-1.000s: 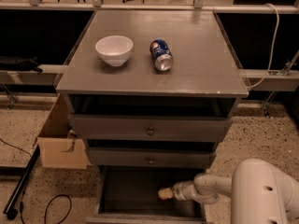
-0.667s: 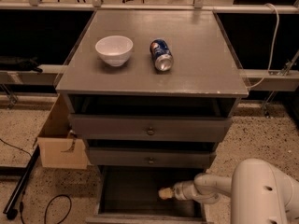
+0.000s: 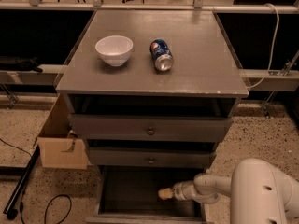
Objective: Place orange into bottom drawer
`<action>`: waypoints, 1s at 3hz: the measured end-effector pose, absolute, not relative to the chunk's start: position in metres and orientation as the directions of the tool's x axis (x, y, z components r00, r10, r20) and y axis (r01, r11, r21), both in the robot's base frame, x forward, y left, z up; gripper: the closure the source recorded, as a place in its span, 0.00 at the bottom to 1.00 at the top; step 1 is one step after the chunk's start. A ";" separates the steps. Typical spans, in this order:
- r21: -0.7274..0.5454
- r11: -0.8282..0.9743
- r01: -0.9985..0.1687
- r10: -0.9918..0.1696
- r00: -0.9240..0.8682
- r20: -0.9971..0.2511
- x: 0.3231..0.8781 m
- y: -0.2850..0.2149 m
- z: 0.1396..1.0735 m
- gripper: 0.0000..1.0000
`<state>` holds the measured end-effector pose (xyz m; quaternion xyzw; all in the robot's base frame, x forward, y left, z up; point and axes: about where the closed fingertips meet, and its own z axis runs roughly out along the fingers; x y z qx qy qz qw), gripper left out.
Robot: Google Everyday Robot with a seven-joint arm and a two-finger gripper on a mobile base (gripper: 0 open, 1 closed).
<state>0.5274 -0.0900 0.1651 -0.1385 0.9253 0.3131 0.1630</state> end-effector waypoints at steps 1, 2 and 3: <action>0.534 0.766 -0.358 -0.154 -0.909 -0.388 0.527 -0.090 0.165 0.30; 0.534 0.765 -0.358 -0.154 -0.909 -0.388 0.527 -0.090 0.165 0.07; 0.535 0.765 -0.358 -0.154 -0.909 -0.388 0.527 -0.090 0.165 0.00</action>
Offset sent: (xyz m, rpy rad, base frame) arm 0.0000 0.0000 0.0000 0.0000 0.0000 0.0000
